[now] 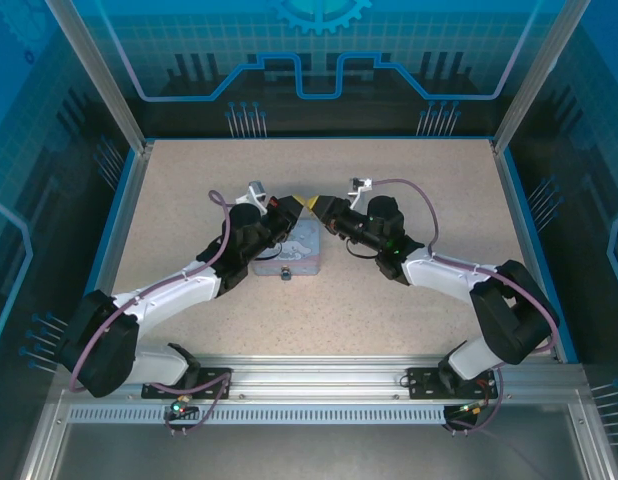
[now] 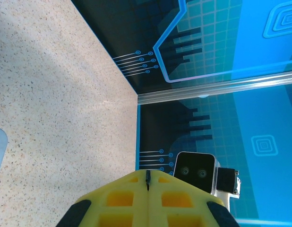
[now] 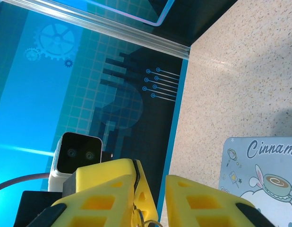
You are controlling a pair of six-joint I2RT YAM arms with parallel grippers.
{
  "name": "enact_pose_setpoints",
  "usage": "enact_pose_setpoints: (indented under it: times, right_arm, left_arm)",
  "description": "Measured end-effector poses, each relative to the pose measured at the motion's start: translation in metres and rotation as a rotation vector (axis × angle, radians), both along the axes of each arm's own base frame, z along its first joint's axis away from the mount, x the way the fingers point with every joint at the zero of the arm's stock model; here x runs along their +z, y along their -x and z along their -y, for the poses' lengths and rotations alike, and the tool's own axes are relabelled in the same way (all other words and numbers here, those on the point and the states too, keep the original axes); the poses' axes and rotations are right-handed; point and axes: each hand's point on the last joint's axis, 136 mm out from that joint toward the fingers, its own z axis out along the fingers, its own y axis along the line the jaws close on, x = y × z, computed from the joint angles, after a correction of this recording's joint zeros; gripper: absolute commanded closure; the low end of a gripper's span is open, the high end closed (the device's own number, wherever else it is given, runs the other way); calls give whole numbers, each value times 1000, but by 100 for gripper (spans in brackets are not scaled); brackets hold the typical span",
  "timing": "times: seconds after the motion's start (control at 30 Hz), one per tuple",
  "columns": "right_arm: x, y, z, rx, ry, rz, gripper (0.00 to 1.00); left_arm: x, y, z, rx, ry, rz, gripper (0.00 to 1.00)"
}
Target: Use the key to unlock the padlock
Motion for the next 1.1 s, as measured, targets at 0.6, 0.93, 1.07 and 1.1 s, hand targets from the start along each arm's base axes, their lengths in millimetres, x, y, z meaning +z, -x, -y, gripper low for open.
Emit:
enact_pose_setpoints:
  times: [0.6, 0.93, 1.07, 1.1]
  right_arm:
    - [0, 7, -6, 23, -5, 1, 75]
    - [-8, 10, -5, 26, 1, -7, 78]
    - [-7, 10, -5, 26, 1, -6, 79]
    - [-7, 10, -5, 26, 1, -6, 80]
  left_arm:
    - [0, -1, -2, 16, -3, 1, 100]
    - [-5, -1, -3, 17, -15, -16, 100]
    - [-4, 0, -3, 18, -14, -13, 100]
    - [-3, 0, -4, 20, -14, -12, 100]
